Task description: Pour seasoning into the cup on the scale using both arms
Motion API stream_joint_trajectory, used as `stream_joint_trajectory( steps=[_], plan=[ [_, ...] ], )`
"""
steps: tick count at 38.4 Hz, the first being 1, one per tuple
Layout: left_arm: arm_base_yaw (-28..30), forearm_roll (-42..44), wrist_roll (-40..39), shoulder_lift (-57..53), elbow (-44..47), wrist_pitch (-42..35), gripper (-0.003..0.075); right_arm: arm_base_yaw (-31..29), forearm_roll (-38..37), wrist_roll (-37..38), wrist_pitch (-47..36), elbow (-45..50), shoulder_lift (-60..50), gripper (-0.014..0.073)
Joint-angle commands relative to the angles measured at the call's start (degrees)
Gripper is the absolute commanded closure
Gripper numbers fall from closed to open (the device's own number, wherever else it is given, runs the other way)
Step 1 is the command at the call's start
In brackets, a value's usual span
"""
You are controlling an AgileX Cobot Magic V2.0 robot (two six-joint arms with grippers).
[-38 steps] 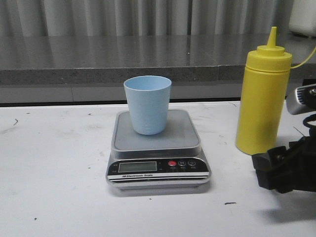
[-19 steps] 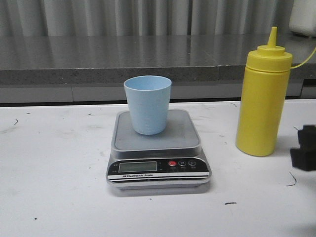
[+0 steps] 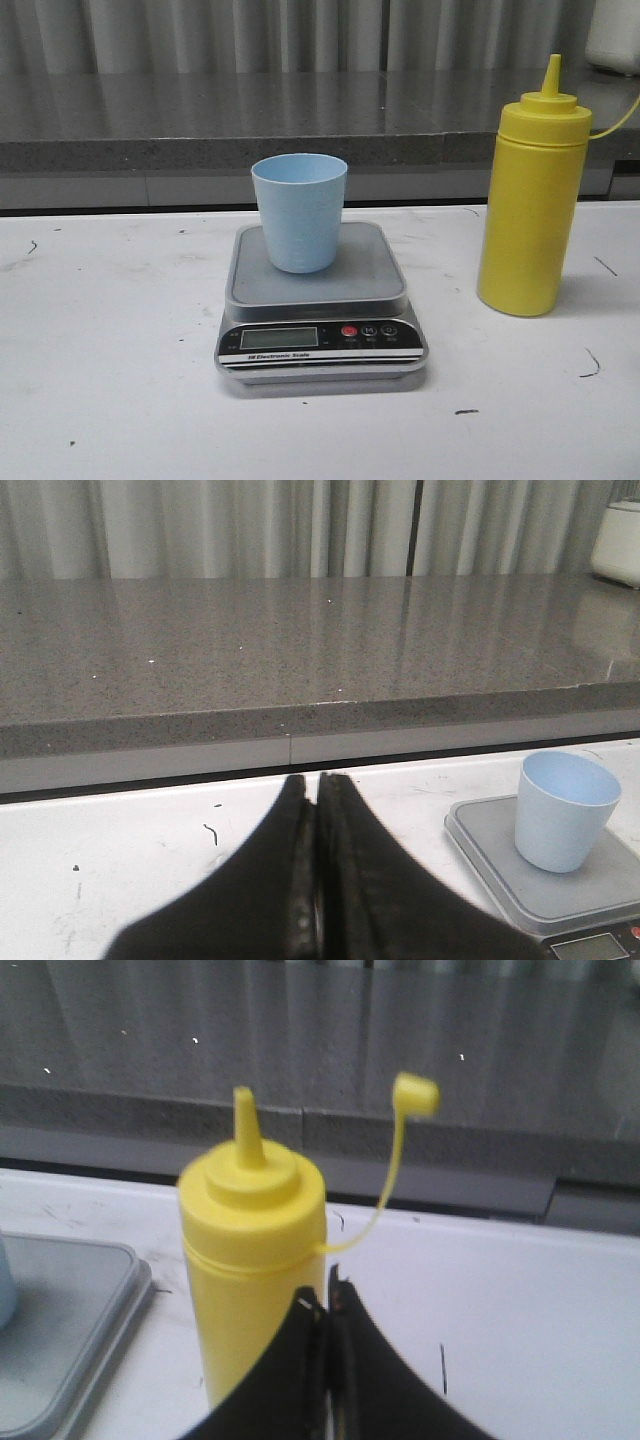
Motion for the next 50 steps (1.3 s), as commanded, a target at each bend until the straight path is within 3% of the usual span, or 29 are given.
stream_joint_trajectory(
  steps=[1, 24, 50],
  plan=[
    [0.1, -0.6, -0.9, 0.6, -1.5, -4.6, 0.0740, 0.0, 0.5, -6.5, 3.2, -4.3, -5.6, 0.0657],
    [0.1, -0.6, -0.9, 0.6, -1.5, -4.6, 0.0740, 0.0, 0.9, -9.7, 17.8, -5.1, -31.2, 0.0657],
    [0.1, -0.6, -0.9, 0.6, -1.5, -4.6, 0.0740, 0.0, 0.9, -9.6, 17.6, -5.1, -33.1, 0.0657]
  ],
)
